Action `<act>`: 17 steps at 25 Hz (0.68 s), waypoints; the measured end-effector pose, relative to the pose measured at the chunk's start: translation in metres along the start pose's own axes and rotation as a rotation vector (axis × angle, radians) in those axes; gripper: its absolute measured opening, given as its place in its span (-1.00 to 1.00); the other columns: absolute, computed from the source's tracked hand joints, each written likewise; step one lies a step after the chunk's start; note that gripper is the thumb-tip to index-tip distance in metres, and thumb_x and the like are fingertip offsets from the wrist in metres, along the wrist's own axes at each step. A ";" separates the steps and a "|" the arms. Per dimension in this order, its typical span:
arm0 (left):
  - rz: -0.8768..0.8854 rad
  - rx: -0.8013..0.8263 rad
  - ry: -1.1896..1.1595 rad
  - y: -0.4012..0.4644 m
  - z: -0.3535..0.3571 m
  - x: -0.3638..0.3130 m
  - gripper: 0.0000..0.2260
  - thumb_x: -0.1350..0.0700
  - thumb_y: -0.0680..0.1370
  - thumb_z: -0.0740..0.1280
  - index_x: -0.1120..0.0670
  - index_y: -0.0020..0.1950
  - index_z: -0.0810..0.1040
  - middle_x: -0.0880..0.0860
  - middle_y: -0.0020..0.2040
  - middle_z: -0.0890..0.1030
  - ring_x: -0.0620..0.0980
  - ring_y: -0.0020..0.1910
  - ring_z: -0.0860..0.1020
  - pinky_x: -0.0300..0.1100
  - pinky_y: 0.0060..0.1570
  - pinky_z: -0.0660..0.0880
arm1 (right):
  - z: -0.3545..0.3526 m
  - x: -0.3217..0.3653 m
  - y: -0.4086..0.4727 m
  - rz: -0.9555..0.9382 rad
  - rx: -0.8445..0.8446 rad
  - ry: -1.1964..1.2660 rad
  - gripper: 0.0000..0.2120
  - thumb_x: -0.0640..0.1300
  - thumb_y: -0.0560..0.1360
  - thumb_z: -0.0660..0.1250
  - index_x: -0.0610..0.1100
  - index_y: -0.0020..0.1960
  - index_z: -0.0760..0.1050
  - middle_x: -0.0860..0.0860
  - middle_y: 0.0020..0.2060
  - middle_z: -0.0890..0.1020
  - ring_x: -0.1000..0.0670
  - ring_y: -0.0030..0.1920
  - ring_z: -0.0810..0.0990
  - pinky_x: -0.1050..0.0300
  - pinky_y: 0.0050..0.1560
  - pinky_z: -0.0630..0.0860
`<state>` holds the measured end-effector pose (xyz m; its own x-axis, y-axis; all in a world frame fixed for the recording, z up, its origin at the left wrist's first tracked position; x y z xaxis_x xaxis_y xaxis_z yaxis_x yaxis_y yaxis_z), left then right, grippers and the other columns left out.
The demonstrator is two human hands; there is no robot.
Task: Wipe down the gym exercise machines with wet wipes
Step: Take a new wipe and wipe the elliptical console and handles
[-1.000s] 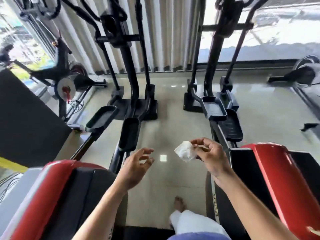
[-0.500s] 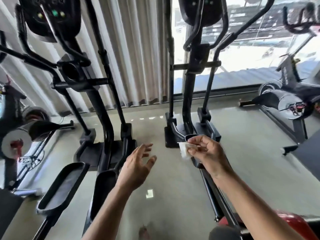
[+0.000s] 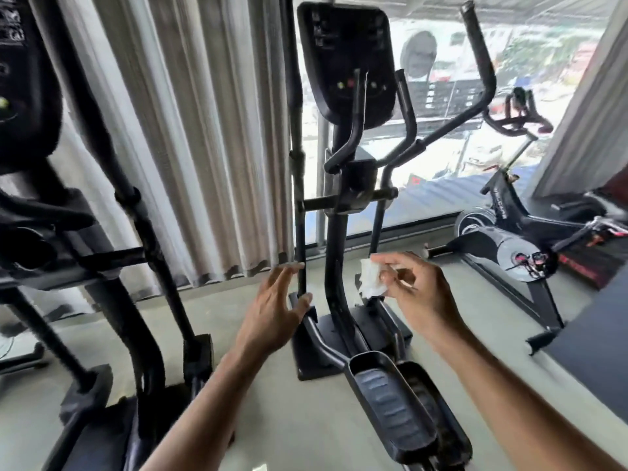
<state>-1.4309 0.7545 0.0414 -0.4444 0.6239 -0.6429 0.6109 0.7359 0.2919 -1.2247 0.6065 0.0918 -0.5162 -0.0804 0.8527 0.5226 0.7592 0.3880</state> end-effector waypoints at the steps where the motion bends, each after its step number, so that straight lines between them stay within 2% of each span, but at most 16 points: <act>1: 0.046 0.010 0.014 0.028 -0.001 -0.002 -0.51 -0.09 0.64 0.34 -0.13 0.54 0.29 -0.04 0.56 0.32 0.01 0.49 0.37 0.10 0.45 0.40 | -0.001 -0.002 0.019 -0.008 -0.027 0.012 -0.66 -0.35 0.57 0.37 0.03 0.17 0.67 0.25 0.03 0.67 0.07 0.01 0.69 -0.03 -0.02 0.69; 4: 0.157 -0.024 0.066 0.118 -0.006 -0.004 -0.46 -0.12 0.63 0.34 -0.11 0.57 0.26 -0.03 0.58 0.25 0.04 0.51 0.34 0.17 0.45 0.43 | -0.009 -0.018 0.082 -0.045 -0.089 0.046 -0.62 -0.35 0.58 0.37 0.14 0.13 0.65 0.22 -0.03 0.68 0.04 -0.04 0.69 -0.10 -0.14 0.71; 6: 0.175 -0.073 0.098 0.176 -0.007 -0.004 -0.41 -0.13 0.64 0.33 -0.09 0.62 0.21 -0.02 0.64 0.17 0.04 0.57 0.24 0.15 0.52 0.31 | -0.015 -0.037 0.130 -0.098 -0.119 0.034 -0.62 -0.32 0.58 0.36 0.17 0.11 0.64 0.18 -0.04 0.68 0.01 -0.05 0.69 -0.15 -0.13 0.71; 8: 0.150 -0.050 0.131 0.227 0.000 -0.006 -0.33 -0.16 0.63 0.33 -0.11 0.67 0.11 -0.01 0.69 0.05 0.06 0.63 0.12 0.19 0.57 0.19 | -0.021 -0.053 0.180 -0.148 -0.154 0.015 -0.65 -0.34 0.58 0.34 0.11 0.10 0.66 0.17 -0.05 0.67 0.02 -0.08 0.68 -0.15 -0.10 0.70; 11: 0.140 -0.012 0.235 0.286 0.009 -0.004 -0.25 -0.18 0.63 0.33 -0.14 0.69 -0.03 -0.05 0.71 -0.14 0.06 0.67 -0.04 0.22 0.60 0.12 | -0.023 -0.066 0.245 -0.225 -0.182 -0.061 -0.69 -0.36 0.57 0.34 -0.01 0.12 0.67 0.15 0.03 0.67 0.07 -0.04 0.66 -0.02 -0.02 0.68; 14: 0.176 -0.146 0.287 0.353 -0.011 0.002 -0.23 -0.17 0.63 0.32 -0.10 0.70 -0.04 -0.07 0.70 -0.20 -0.05 0.65 -0.16 0.22 0.61 0.10 | -0.019 -0.072 0.314 -0.311 -0.175 -0.139 -0.75 -0.29 0.56 0.40 -0.04 0.17 0.67 0.13 0.06 0.67 0.10 0.02 0.63 0.14 0.02 0.63; 17: 0.206 -0.304 0.269 0.411 -0.033 0.005 -0.24 -0.28 0.63 0.22 -0.03 0.71 -0.01 -0.05 0.70 -0.18 -0.08 0.65 -0.19 0.24 0.60 0.12 | -0.017 -0.071 0.376 -0.394 -0.168 -0.203 -0.76 -0.34 0.55 0.42 -0.12 0.16 0.68 0.05 0.06 0.67 0.13 0.05 0.62 0.36 -0.02 0.57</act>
<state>-1.2039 1.0688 0.1810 -0.5126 0.7818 -0.3551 0.5022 0.6084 0.6145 -0.9803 0.8869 0.1832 -0.8106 -0.2009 0.5500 0.3543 0.5795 0.7339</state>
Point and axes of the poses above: each hand's wrist, its own y-axis towards the middle knuckle, its own z-axis out of the palm, x = y × z, the point moved 3 cm from there along y, towards the middle knuckle
